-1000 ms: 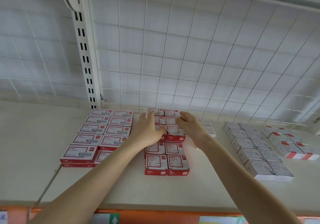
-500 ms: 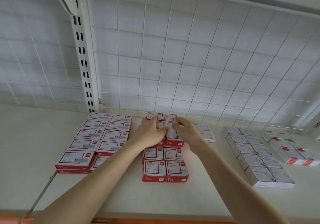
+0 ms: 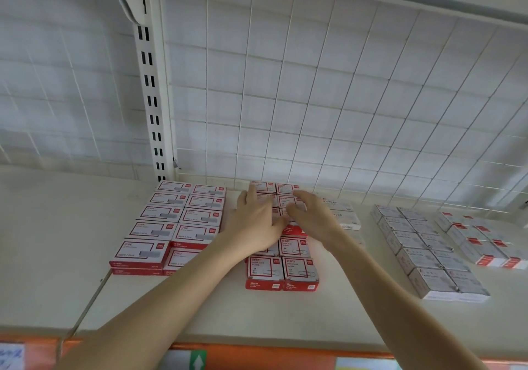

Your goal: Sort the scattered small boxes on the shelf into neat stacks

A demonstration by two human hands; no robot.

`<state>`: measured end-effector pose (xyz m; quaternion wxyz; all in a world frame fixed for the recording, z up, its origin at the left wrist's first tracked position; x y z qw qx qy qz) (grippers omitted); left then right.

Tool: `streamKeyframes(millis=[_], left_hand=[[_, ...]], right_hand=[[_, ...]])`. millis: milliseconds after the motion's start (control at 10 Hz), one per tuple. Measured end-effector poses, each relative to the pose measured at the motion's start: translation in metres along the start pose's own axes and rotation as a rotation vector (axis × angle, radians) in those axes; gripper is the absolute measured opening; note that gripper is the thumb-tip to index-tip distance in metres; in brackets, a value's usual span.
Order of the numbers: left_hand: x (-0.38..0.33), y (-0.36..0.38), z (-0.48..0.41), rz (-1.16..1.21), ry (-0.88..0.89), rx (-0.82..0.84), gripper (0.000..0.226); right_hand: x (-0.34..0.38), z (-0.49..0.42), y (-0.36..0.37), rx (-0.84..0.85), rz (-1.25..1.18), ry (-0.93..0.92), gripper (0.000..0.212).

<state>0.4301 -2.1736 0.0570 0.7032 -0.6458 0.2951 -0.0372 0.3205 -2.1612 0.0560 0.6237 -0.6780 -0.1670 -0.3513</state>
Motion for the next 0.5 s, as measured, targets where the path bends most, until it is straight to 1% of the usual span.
streamKeyframes(millis=[100,200,300,400,500], left_hand=[[-0.004,-0.003,0.016,-0.023,0.054,-0.037,0.057],[-0.003,-0.01,0.031,-0.023,0.116,-0.12,0.051],[-0.003,-0.014,0.047,-0.022,0.154,-0.164,0.047],[-0.006,-0.01,0.063,0.005,0.191,-0.148,0.047],[-0.009,-0.014,0.082,0.04,0.224,-0.191,0.045]], right_hand=[[0.006,0.01,-0.004,-0.056,0.098,-0.061,0.046],[0.011,0.024,-0.008,-0.121,0.167,-0.13,0.043],[0.015,0.042,-0.01,-0.19,0.174,-0.218,0.037],[0.012,0.061,-0.01,-0.244,0.142,-0.273,0.029],[0.008,0.082,-0.007,-0.298,0.099,-0.324,0.025]])
Point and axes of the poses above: each hand's wrist, its own z-axis away from the middle knuckle, its own y-axis out of the palm, x = y × z, the point moved 10 cm from there along -z, towards the middle knuckle
